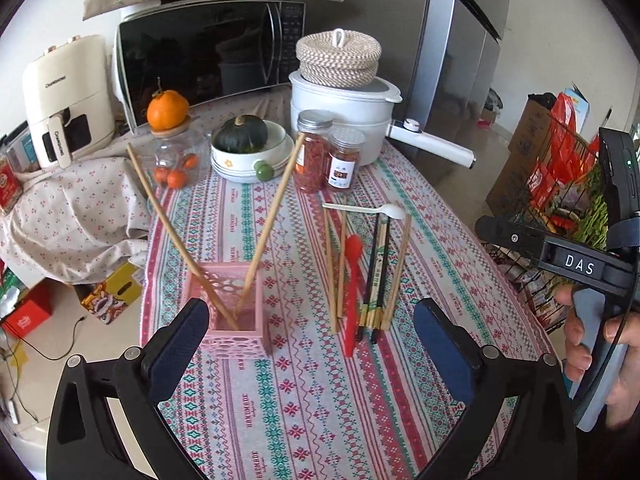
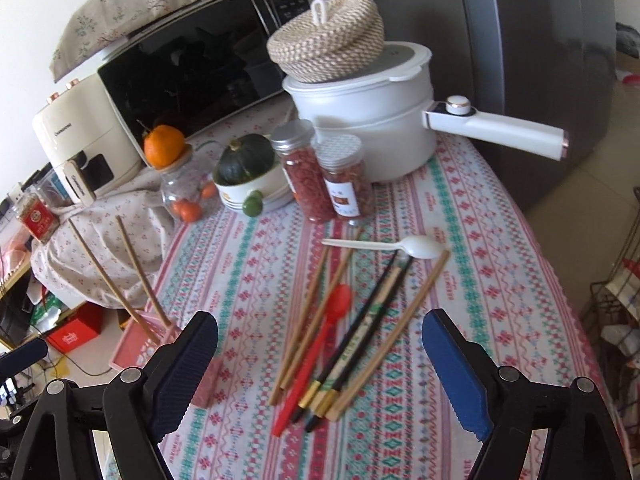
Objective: Organize utensils
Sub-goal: 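Grasp another wooden chopstick with the left tool while the right tool returns to the pile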
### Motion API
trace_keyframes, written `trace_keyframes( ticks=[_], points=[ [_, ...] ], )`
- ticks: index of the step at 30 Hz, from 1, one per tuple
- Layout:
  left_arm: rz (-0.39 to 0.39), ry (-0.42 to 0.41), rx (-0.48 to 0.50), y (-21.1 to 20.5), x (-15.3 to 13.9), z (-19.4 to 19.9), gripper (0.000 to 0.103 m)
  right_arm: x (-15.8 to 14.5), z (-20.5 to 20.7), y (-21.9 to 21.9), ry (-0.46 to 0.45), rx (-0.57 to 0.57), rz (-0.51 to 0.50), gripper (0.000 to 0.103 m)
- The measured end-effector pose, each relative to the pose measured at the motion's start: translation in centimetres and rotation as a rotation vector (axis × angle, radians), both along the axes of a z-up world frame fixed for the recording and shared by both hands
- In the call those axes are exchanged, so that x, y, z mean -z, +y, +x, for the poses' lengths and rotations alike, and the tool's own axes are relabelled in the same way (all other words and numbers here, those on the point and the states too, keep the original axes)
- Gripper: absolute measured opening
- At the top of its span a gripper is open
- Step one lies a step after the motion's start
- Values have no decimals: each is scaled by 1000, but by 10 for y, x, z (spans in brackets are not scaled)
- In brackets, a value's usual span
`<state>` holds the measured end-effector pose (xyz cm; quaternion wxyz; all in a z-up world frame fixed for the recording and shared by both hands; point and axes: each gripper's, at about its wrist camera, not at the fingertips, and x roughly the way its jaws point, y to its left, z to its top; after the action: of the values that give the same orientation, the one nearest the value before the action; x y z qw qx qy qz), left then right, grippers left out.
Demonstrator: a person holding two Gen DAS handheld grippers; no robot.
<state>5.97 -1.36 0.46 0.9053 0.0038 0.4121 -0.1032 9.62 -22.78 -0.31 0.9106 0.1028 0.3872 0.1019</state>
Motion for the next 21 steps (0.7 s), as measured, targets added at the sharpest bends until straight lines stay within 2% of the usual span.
trace_keyframes(
  ticks=[4,13,18,21],
  points=[
    [-5,66,10,-26,7,18,103,12,3,-21,56,21,-16,89],
    [84,141,6,-75,16,76,103,44,23,-77,173,166,-12,90],
    [133,230,-42,-90,48,128,101,60,37,-94,235,211,9,90],
    [105,309,-62,-92,77,160,80,71,43,-101,274,219,13,90]
  ],
)
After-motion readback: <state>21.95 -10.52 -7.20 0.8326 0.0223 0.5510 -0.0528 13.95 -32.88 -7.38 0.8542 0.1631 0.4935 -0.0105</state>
